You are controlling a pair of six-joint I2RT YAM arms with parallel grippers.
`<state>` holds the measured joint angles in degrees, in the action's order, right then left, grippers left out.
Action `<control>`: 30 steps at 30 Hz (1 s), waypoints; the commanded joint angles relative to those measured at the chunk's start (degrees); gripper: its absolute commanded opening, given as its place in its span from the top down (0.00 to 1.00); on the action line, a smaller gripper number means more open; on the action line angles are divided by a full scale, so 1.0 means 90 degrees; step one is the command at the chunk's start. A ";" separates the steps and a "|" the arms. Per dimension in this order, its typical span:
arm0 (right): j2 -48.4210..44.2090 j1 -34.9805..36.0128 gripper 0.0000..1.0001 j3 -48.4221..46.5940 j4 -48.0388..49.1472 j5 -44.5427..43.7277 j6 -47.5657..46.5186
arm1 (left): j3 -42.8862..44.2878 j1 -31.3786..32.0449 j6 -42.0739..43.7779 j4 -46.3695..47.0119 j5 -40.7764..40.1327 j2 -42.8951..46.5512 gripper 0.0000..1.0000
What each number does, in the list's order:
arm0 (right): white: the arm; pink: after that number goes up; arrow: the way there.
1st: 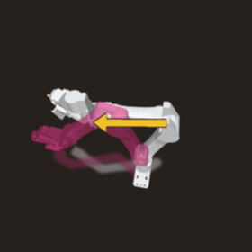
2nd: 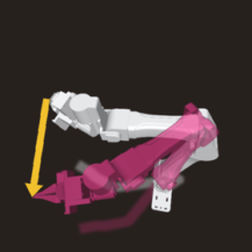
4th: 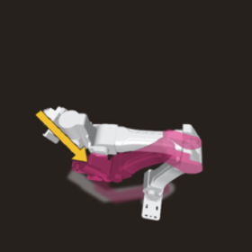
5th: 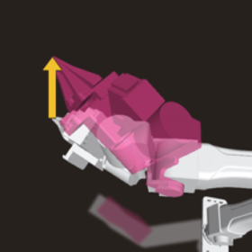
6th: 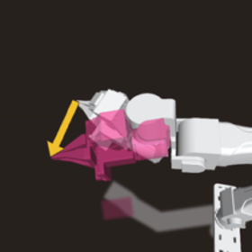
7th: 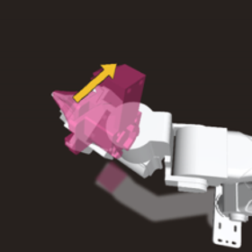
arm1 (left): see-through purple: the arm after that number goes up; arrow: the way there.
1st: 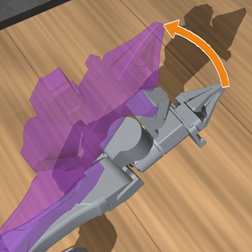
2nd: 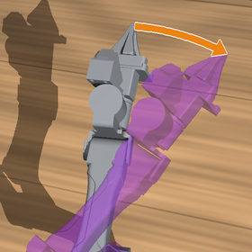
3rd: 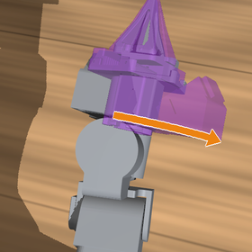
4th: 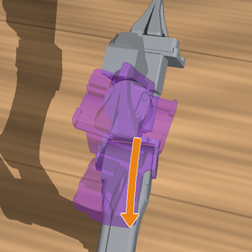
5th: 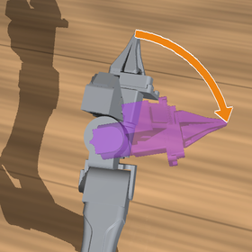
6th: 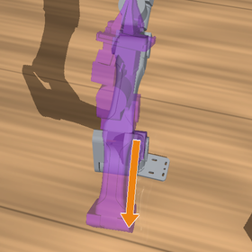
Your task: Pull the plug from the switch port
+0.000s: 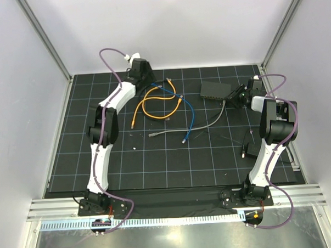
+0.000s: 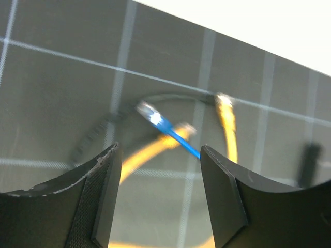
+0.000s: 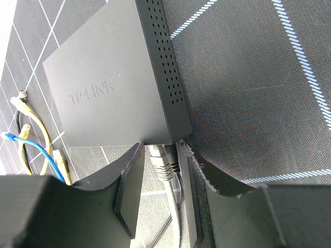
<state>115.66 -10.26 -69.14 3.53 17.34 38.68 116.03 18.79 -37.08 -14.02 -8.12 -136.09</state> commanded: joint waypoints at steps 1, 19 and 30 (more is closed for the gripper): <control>0.0167 -0.0041 0.59 0.0007 -0.0129 -0.0179 -0.0176 | -0.0341 0.0791 0.0672 -0.0014 -0.0220 0.1234 0.34; 0.0186 -0.0041 0.59 0.0026 -0.0080 -0.0052 -0.0206 | -0.0392 0.2912 0.1396 -0.1567 0.0961 0.0523 0.50; 0.0196 -0.0051 0.59 0.0036 -0.0041 0.0016 -0.0166 | -0.0509 0.3166 0.1122 -0.1606 0.1039 0.0296 0.89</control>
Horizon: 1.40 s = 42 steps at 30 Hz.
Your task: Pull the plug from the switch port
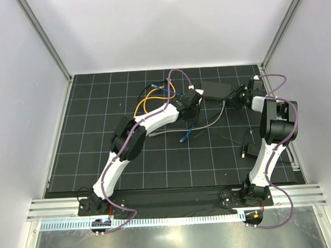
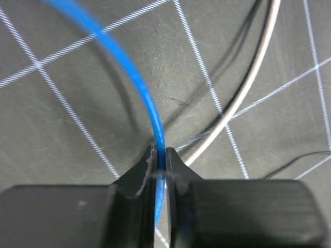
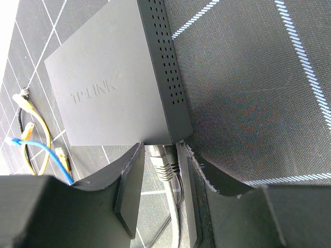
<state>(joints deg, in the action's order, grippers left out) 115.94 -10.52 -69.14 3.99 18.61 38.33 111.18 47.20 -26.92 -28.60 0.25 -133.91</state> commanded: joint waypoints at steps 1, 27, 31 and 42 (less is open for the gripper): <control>0.0165 -0.0022 0.59 0.0036 -0.0092 -0.0125 -0.0128 | 0.0011 0.0009 -0.0007 0.0207 0.0186 0.0103 0.92; 0.0213 -0.0012 0.59 0.0017 -0.0043 -0.0007 -0.0089 | 0.0997 -0.1553 0.0801 -0.1195 0.1682 0.0357 1.00; 0.0223 -0.0022 0.59 0.0017 -0.0043 -0.0017 -0.0088 | 0.0997 -0.1680 0.1319 -0.1957 0.1039 0.0376 0.88; 0.0077 -0.0032 0.56 -0.0022 -0.0208 -0.0075 -0.0274 | 0.1193 -0.1514 0.0220 0.0347 0.2331 0.0465 0.50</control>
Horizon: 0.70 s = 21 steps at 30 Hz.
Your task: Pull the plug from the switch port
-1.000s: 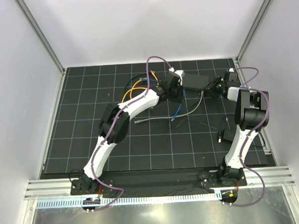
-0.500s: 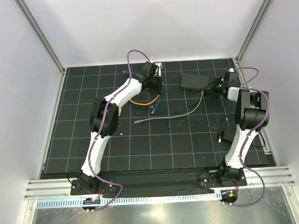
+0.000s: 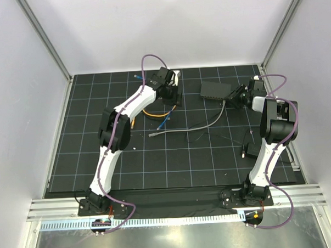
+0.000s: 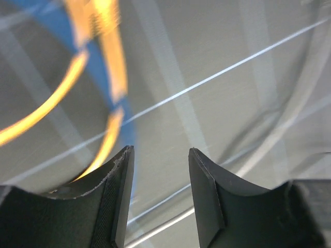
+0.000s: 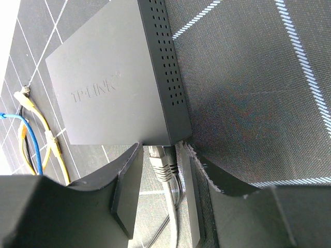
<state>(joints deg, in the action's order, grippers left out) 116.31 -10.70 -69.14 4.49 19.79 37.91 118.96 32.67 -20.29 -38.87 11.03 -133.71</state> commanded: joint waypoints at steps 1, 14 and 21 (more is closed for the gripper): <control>0.0026 -0.0003 0.56 -0.0032 -0.0294 -0.0197 -0.0247 | 0.0221 0.0120 -0.0886 0.1961 0.1554 0.0298 0.50; -0.0482 -0.0129 0.48 0.0222 -0.0245 -0.0236 -0.0247 | 0.0630 0.0970 -0.4337 0.6516 0.1169 -0.1657 0.45; -0.0229 -0.0296 0.44 -0.0128 -0.0216 -0.0110 -0.0238 | 0.0620 0.1380 -0.4171 0.6536 -0.0131 -0.1774 0.41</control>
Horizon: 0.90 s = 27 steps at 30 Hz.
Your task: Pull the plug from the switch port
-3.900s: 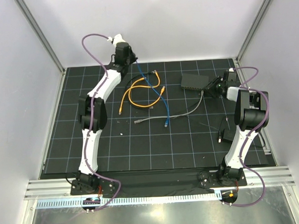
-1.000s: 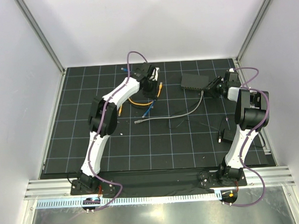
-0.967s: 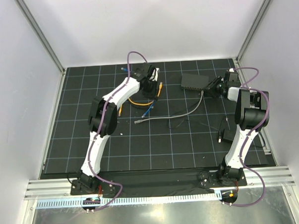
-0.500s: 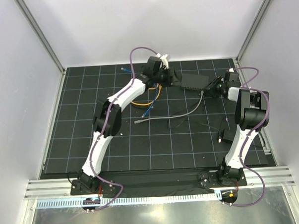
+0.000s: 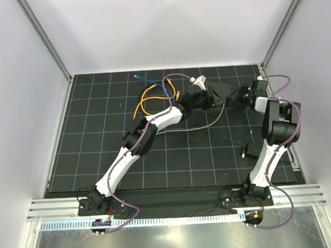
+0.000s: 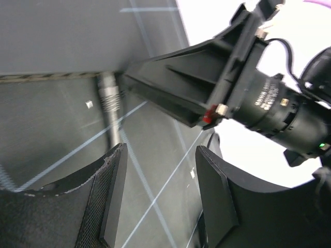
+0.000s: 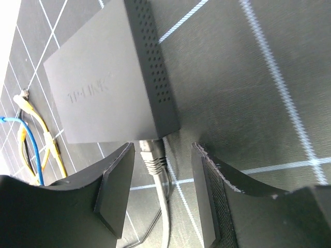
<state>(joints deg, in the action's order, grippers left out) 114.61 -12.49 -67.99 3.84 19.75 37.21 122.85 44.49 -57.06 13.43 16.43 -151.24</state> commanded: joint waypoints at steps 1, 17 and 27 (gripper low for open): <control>0.0019 -0.0106 0.44 -0.0326 -0.0114 -0.0085 -0.0150 | 0.0256 0.0086 -0.0086 0.0715 -0.0818 0.0086 0.41; 0.1162 -0.0145 0.46 -0.1479 0.0169 0.0374 0.0133 | 0.0861 0.0106 -0.0272 0.0256 -0.1200 -0.0597 0.46; 0.0987 -0.0097 0.63 -0.0640 0.0570 0.0599 0.0377 | 0.1018 0.0096 -0.0574 0.0461 -0.1190 -0.0930 0.52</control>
<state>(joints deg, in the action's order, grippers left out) 124.38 -13.78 -77.03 10.41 24.73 40.47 129.58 45.56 -61.34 14.55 6.79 -158.50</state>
